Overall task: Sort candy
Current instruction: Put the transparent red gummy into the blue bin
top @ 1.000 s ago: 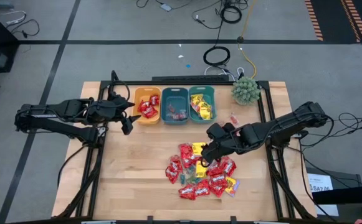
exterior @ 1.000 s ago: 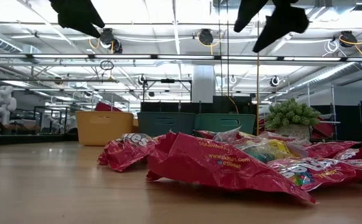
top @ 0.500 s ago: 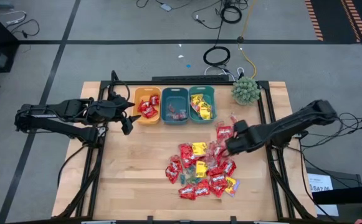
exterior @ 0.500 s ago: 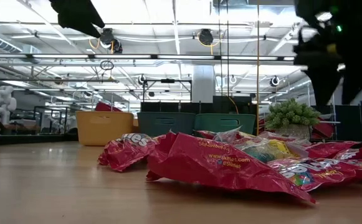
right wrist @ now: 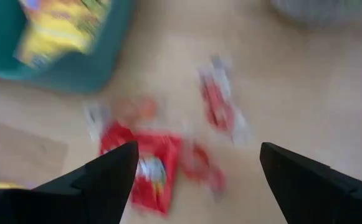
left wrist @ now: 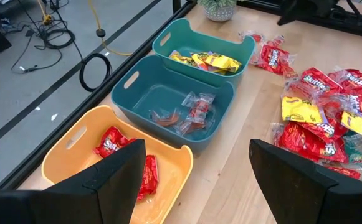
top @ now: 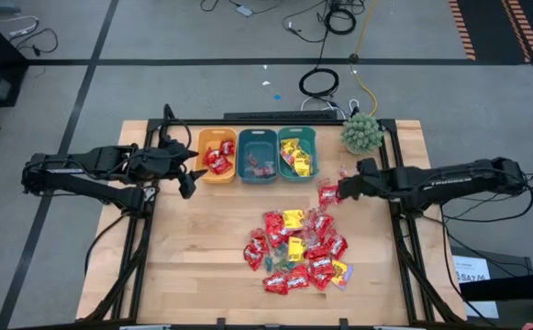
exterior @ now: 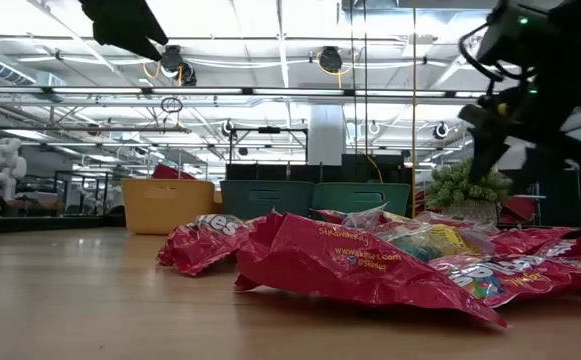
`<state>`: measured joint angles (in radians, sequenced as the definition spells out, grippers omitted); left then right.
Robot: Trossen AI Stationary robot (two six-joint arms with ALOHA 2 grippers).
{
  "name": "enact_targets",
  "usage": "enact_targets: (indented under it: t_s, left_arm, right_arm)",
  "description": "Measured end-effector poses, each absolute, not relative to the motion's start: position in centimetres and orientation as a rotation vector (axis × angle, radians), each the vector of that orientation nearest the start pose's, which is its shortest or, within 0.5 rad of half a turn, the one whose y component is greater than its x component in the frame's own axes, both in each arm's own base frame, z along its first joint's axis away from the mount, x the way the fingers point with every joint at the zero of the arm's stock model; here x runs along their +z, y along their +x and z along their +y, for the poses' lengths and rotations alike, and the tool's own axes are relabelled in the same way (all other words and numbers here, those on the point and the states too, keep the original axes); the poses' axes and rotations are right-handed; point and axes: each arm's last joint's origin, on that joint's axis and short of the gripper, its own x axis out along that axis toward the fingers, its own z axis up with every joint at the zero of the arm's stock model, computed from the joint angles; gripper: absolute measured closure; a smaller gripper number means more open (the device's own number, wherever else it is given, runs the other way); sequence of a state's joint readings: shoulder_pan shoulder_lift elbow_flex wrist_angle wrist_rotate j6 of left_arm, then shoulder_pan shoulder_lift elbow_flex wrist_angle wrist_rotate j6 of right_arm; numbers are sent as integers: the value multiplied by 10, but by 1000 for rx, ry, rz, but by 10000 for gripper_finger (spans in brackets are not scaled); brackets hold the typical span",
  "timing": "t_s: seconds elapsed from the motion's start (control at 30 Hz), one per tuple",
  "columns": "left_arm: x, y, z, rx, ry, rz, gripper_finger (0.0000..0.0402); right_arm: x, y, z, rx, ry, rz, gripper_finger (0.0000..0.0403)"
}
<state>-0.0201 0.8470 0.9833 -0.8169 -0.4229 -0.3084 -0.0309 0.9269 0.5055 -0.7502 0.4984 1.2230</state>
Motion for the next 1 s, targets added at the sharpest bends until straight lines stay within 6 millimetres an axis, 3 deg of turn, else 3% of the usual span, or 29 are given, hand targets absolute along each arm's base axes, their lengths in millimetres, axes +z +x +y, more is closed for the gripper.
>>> enact_targets:
  t_s: [0.23, 0.4, 0.73, 0.9, 1.0]
  left_arm:
    - [335, 153, 9, 485, -143, 600, 104]
    - [335, 153, 9, 485, -143, 601, 104]
    - [335, 153, 9, 485, -143, 600, 104]
    - [335, 153, 9, 485, -143, 600, 104]
    - [335, 153, 9, 485, -143, 601, 104]
  right_arm:
    - [165, 156, -41, -1183, 665, 816, 78]
    - [146, 166, -53, -1202, 617, 932, 108]
    - [118, 182, -65, -1176, 715, 1025, 261]
    - [125, 182, -64, -1158, 755, 1004, 369]
    - [139, 179, -62, -1138, 778, 984, 392]
